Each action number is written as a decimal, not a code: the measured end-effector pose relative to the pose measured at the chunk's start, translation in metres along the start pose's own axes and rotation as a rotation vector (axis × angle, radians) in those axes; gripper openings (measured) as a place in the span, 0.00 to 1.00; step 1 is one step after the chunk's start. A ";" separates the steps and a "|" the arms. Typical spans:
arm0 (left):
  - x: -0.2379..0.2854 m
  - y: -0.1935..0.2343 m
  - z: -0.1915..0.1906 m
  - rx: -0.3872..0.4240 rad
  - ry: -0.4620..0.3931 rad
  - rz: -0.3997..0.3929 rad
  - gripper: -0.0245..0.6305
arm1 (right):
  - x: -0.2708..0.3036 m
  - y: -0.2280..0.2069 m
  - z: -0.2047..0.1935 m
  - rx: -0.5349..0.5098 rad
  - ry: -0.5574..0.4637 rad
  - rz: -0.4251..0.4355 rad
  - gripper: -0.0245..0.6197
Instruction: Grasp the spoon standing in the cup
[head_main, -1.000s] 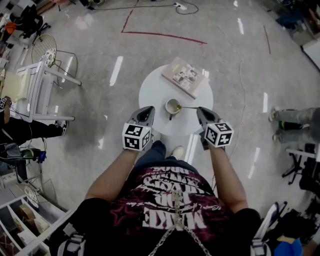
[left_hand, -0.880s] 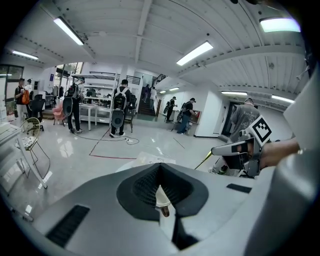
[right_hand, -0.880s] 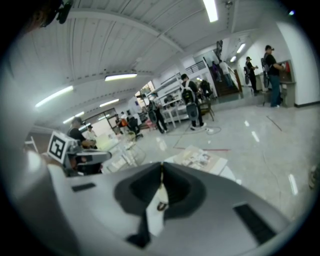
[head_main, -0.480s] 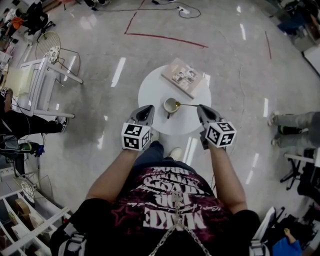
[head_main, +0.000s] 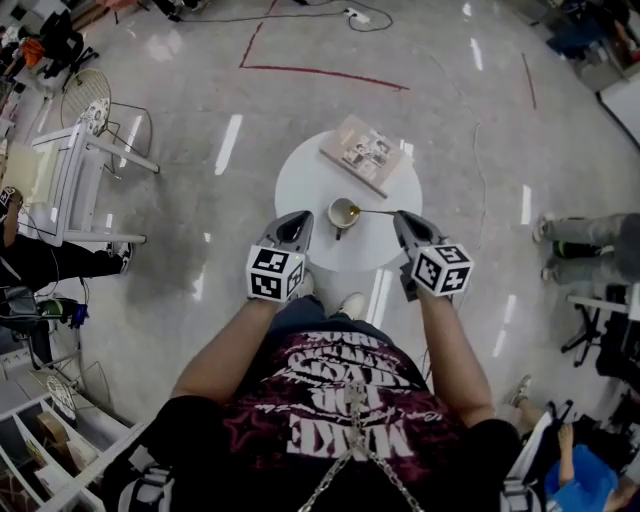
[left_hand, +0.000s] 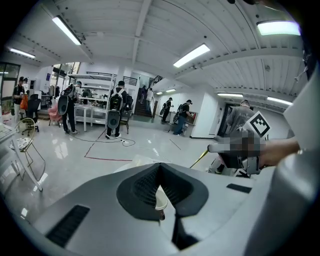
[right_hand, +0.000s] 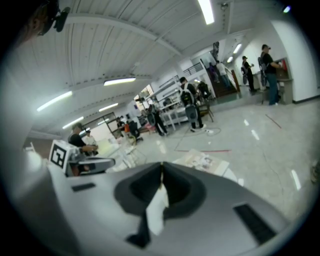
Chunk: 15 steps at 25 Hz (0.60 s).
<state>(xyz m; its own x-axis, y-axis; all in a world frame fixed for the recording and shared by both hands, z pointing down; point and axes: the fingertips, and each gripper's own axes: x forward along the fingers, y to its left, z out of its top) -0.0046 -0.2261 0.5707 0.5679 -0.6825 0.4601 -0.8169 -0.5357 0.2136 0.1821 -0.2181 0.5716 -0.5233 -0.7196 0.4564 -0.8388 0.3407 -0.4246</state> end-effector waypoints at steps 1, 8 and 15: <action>0.002 0.003 0.002 0.003 0.001 -0.013 0.07 | 0.002 0.001 -0.001 0.010 0.001 -0.008 0.09; 0.015 0.018 0.018 0.044 0.000 -0.101 0.07 | 0.011 0.003 -0.001 0.075 -0.012 -0.075 0.09; 0.023 0.034 0.030 0.052 -0.001 -0.155 0.07 | 0.005 0.006 0.004 0.106 -0.038 -0.146 0.09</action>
<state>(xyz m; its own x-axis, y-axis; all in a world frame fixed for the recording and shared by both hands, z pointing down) -0.0161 -0.2749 0.5625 0.6866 -0.5901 0.4247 -0.7134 -0.6596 0.2368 0.1756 -0.2222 0.5680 -0.3894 -0.7798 0.4902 -0.8839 0.1666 -0.4370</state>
